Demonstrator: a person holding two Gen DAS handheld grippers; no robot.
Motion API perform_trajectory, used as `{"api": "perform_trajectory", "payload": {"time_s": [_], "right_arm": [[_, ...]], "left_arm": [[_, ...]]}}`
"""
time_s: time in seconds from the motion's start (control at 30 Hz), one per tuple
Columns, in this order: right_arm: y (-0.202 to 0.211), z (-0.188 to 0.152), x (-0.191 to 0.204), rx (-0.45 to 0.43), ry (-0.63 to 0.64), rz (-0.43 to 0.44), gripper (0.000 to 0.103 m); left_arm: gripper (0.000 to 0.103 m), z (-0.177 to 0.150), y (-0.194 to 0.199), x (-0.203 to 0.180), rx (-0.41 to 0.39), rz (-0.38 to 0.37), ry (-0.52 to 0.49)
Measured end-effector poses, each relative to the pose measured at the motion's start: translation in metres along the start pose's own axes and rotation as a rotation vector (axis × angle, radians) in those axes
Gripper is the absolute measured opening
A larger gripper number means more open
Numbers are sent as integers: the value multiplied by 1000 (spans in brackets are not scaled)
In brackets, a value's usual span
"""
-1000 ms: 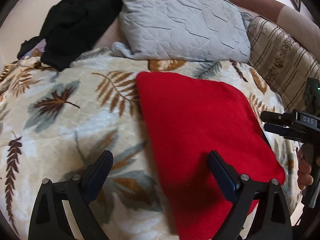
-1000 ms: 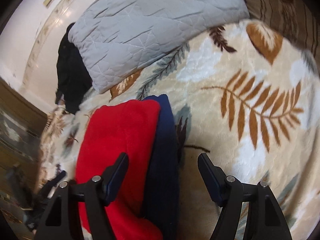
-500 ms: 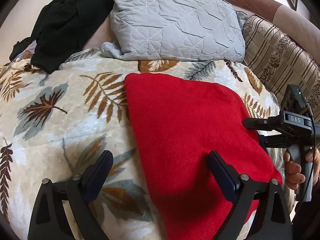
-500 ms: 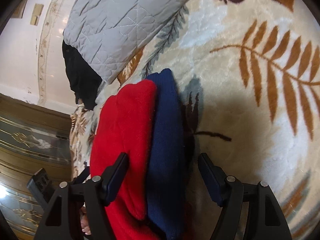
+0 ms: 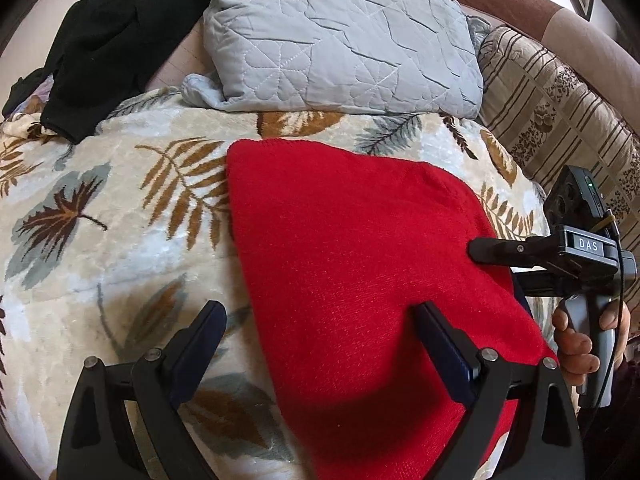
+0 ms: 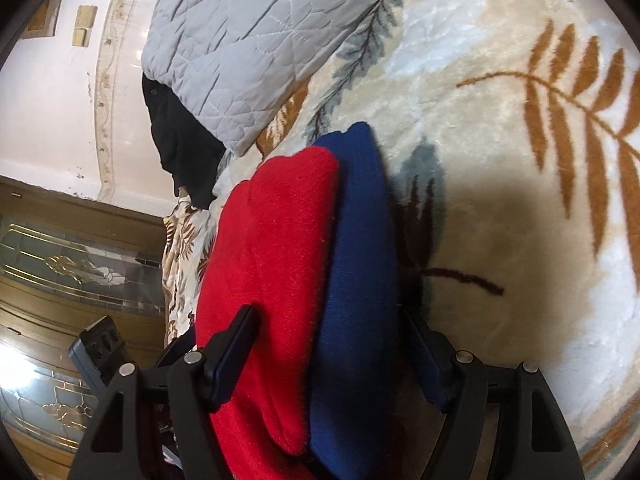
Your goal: Fold small clothes
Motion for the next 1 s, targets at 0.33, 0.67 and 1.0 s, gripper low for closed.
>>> {"api": "perform_trajectory", "payload": {"time_s": [0.33, 0.67, 1.0], "right_arm": [[-15, -3, 9, 3, 21, 7, 74], [-18, -6, 11, -3, 29, 18, 58], [-17, -7, 22, -19, 60, 15, 51]], "left_arm": [[95, -3, -8, -9, 21, -60, 27], [73, 2, -8, -8, -7, -88, 72], [50, 8, 3, -16, -38, -73, -3]]}}
Point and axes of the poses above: each gripper's, at about its wrist camera, not at the fingertips, and y roughly against the way its jaws point, x to its left, z to its top, the point moved 9 cm from there along -y, roughly the way its jaws point, and after that the axes turned 12 degrees about -x, right-handed, at the moved point
